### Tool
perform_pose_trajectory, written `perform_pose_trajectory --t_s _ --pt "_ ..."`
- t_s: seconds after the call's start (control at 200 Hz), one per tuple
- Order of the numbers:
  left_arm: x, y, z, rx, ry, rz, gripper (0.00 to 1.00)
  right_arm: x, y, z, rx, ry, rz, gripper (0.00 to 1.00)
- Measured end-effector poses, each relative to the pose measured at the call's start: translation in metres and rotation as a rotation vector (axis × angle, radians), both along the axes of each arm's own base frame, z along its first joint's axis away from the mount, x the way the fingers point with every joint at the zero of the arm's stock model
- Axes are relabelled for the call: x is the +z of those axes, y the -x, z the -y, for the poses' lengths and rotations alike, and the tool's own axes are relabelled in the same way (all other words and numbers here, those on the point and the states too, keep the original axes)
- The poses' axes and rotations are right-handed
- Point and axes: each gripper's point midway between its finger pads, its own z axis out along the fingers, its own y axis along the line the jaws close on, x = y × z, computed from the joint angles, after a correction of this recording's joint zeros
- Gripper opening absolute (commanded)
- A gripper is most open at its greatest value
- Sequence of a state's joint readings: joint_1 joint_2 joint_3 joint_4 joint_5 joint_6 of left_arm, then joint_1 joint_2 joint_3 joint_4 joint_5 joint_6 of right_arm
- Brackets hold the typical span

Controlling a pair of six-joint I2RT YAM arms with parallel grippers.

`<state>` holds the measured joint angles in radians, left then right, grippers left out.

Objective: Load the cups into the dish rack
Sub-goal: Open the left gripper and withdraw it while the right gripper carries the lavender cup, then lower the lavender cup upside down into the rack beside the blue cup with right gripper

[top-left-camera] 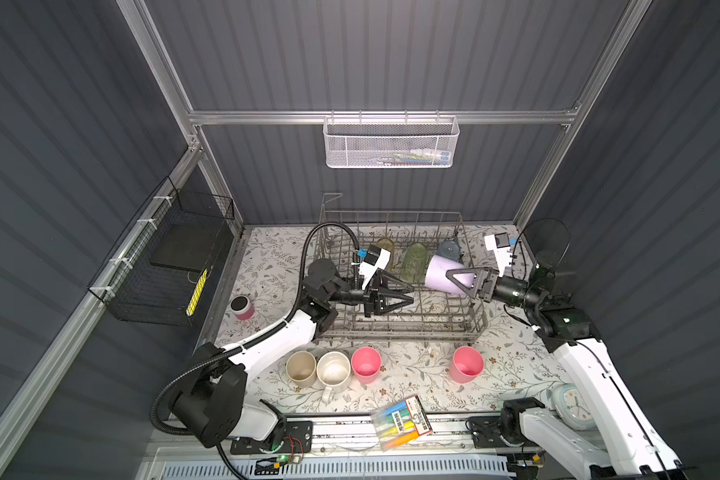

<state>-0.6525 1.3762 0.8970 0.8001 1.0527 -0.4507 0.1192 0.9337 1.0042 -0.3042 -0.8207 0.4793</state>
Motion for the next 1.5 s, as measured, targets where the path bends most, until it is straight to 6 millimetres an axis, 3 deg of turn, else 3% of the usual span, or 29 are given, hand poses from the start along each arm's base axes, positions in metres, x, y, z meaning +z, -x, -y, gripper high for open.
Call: perform_pose_trajectory --t_s 0.115,0.25,0.425,0.575,1.101,1.501 --pt "0.007 0.006 -0.008 0.037 -0.009 0.041 0.4 -0.004 -0.012 0.015 -0.102 0.099 -0.031 0.34" --pt "0.01 0.012 -0.015 0.066 -0.014 0.07 0.4 -0.027 -0.03 0.032 -0.2 0.221 -0.122 0.34" --pt "-0.003 0.01 -0.015 0.089 -0.055 0.055 0.4 -0.068 -0.048 0.05 -0.287 0.379 -0.26 0.34" --pt "-0.017 0.008 -0.016 0.101 -0.09 0.032 0.4 -0.084 -0.063 0.057 -0.328 0.501 -0.317 0.34" --pt "-0.029 0.016 -0.023 0.113 -0.122 0.052 0.39 -0.12 -0.111 0.047 -0.332 0.826 -0.398 0.36" --pt "-0.035 0.015 -0.024 0.122 -0.144 0.056 0.39 -0.14 -0.118 0.052 -0.357 0.948 -0.429 0.37"
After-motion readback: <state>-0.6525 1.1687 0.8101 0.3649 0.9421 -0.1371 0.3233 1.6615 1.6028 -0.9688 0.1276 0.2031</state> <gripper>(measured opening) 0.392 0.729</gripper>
